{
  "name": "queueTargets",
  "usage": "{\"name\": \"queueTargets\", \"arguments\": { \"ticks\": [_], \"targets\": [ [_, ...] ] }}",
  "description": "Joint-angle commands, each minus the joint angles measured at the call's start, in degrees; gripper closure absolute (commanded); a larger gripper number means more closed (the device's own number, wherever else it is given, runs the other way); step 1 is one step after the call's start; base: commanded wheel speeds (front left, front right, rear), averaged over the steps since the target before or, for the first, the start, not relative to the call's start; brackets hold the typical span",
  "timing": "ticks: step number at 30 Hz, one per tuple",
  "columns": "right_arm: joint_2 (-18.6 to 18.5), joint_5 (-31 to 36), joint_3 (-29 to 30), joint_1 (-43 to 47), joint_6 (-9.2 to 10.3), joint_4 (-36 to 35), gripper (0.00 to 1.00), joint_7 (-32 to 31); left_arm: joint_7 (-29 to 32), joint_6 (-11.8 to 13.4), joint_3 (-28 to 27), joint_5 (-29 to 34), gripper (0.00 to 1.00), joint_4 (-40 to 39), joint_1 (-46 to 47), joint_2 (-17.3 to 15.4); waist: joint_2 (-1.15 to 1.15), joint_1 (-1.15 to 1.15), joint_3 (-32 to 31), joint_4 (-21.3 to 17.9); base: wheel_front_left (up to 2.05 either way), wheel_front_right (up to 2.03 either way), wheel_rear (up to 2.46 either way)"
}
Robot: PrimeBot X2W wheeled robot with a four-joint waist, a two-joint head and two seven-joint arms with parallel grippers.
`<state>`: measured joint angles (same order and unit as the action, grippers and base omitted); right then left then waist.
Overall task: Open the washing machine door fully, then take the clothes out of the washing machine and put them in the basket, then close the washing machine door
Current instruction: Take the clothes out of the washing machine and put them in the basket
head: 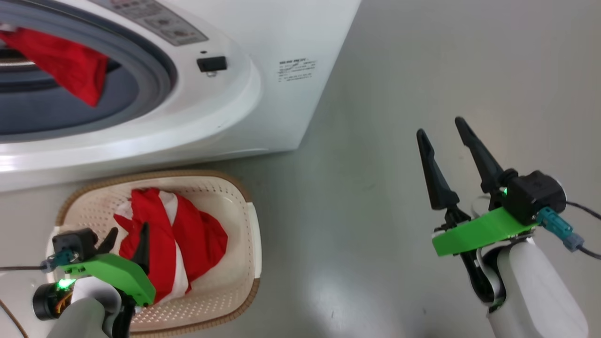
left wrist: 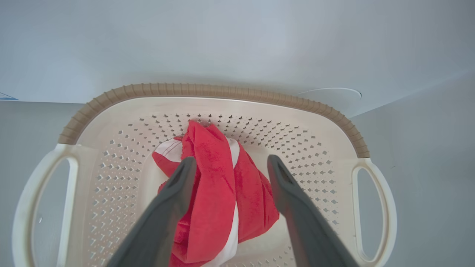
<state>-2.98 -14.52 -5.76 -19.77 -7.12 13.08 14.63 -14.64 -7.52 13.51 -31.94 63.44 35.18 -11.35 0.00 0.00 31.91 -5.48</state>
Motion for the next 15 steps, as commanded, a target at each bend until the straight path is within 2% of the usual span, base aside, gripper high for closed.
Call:
{"name": "queueTargets", "arguments": {
  "ticks": [1,15],
  "targets": [
    [0.1,0.4,-0.7,2.3,-0.36,-0.8,0.00,0.4,-0.4,0.0,-1.8,-0.3,0.00,-1.4,-2.2,-1.8,0.00,0.00,-2.6,1.1,0.00,0.00,0.00],
    [0.1,1.1,-0.6,7.2,-0.36,1.5,0.00,0.4,-0.4,0.0,-7.2,4.5,0.00,-11.8,-10.3,-0.4,0.00,0.00,-13.3,3.6,0.00,0.00,0.00]
  ]
}}
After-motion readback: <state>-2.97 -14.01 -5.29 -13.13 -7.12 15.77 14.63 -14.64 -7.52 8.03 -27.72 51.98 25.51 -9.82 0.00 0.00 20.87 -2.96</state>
